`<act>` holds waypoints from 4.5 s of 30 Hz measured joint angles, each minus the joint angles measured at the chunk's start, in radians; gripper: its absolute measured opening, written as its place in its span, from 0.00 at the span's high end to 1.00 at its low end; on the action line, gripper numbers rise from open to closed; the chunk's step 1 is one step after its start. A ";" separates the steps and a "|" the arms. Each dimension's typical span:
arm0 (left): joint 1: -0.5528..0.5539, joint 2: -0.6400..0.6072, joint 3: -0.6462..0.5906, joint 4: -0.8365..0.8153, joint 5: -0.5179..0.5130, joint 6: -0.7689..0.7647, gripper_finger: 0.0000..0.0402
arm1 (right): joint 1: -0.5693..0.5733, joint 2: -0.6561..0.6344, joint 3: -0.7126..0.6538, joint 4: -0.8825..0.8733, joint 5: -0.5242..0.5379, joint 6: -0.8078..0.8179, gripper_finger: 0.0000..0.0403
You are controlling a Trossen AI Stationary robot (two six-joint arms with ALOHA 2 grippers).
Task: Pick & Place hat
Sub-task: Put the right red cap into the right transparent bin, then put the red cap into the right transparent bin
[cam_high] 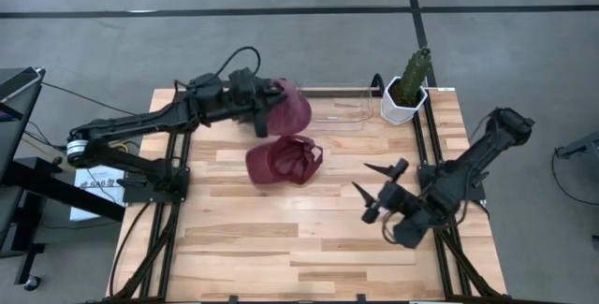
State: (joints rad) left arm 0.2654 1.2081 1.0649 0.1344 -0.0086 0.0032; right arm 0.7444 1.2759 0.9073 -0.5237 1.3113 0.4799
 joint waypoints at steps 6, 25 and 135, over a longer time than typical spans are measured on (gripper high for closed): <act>0.031 0.101 0.042 0.023 0.001 0.011 0.91 | 0.070 -0.054 0.000 -0.304 -0.011 0.352 0.33; 0.101 0.315 0.353 0.003 -0.017 0.075 0.91 | 0.193 -0.074 -0.406 -0.152 0.000 0.820 0.33; 0.188 0.518 0.428 -0.352 0.011 0.172 0.73 | -0.600 -0.464 -0.782 1.048 -1.546 -0.530 0.33</act>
State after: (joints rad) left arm 0.4535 1.7257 1.4929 -0.2176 0.0028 0.1753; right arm 0.1440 0.8120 0.1257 0.5247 -0.2344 -0.0505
